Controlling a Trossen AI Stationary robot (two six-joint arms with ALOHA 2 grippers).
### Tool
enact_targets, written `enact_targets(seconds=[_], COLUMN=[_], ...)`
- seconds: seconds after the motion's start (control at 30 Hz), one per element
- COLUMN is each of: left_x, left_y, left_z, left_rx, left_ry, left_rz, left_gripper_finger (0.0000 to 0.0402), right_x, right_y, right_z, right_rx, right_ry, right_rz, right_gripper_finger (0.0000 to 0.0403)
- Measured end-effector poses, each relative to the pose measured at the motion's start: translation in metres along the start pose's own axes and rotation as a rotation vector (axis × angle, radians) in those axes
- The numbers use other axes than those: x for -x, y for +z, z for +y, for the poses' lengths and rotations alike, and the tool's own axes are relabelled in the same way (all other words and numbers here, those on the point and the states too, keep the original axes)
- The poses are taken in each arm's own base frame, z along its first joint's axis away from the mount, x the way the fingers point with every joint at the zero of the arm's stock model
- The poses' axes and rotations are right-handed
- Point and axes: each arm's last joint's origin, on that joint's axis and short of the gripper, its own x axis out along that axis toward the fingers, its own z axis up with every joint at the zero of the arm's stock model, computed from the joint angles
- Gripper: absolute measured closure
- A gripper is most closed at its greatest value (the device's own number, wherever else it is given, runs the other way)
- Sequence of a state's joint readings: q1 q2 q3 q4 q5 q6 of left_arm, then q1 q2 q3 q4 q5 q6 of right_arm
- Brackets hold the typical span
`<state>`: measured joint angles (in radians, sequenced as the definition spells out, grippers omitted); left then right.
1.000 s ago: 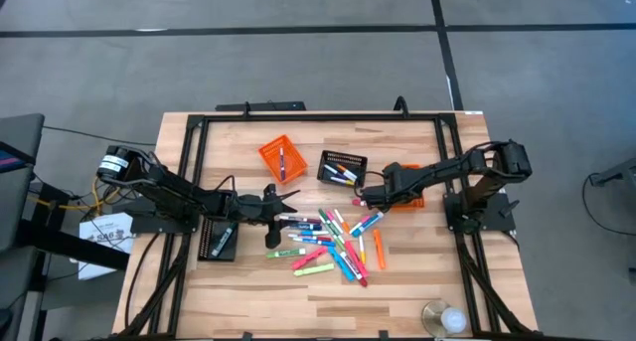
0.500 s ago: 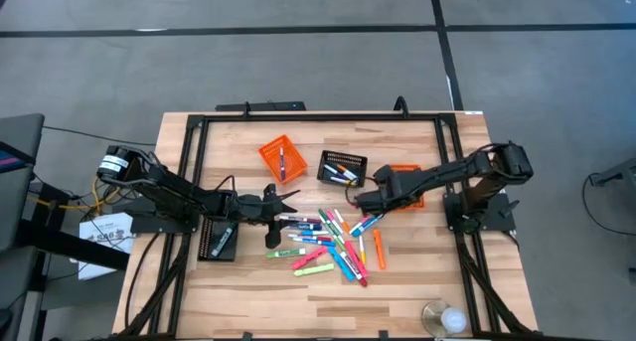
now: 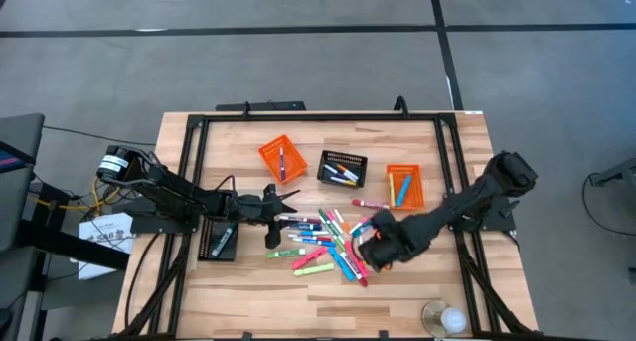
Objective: Pick & Place Markers
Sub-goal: Put the orange highlighter into the right orange bin
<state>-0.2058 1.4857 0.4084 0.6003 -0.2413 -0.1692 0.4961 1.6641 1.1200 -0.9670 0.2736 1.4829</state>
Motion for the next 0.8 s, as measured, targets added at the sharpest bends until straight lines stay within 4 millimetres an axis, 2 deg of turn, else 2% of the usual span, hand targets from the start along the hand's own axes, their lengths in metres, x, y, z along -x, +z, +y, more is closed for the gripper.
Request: enact_targets(seconds=[0.1,0.23,0.4,0.63,0.8], left_x=[0.0,0.0,-0.001,-0.002,-0.002], left_y=[0.0,0.0,0.001,0.002,0.002], left_z=[0.0,0.0,0.002,0.008,0.011], left_rx=[0.0,-0.004,-0.001,-0.002,-0.044], left_ry=[-0.001,0.0,0.007,0.029,0.04], left_rz=[-0.001,-0.003,-0.007,-0.008,-0.01], left_gripper_finger=[0.0252,0.0252,0.0252,0.0252,0.0252], right_x=[-0.008,-0.022,-0.039,-0.065,-0.076], right_y=[-0.016,-0.023,-0.015,-0.002,0.005], right_z=[-0.001,0.007,0.018,0.017,0.018], right_rx=[-0.05,-0.078,-0.055,-0.049,0.009], right_ry=[-0.039,-0.02,0.016,-0.075,-0.093], right_rz=[0.016,0.064,0.066,0.096,0.141], right_gripper_finger=[0.0227,0.0228,0.0234,0.0243,0.0277])
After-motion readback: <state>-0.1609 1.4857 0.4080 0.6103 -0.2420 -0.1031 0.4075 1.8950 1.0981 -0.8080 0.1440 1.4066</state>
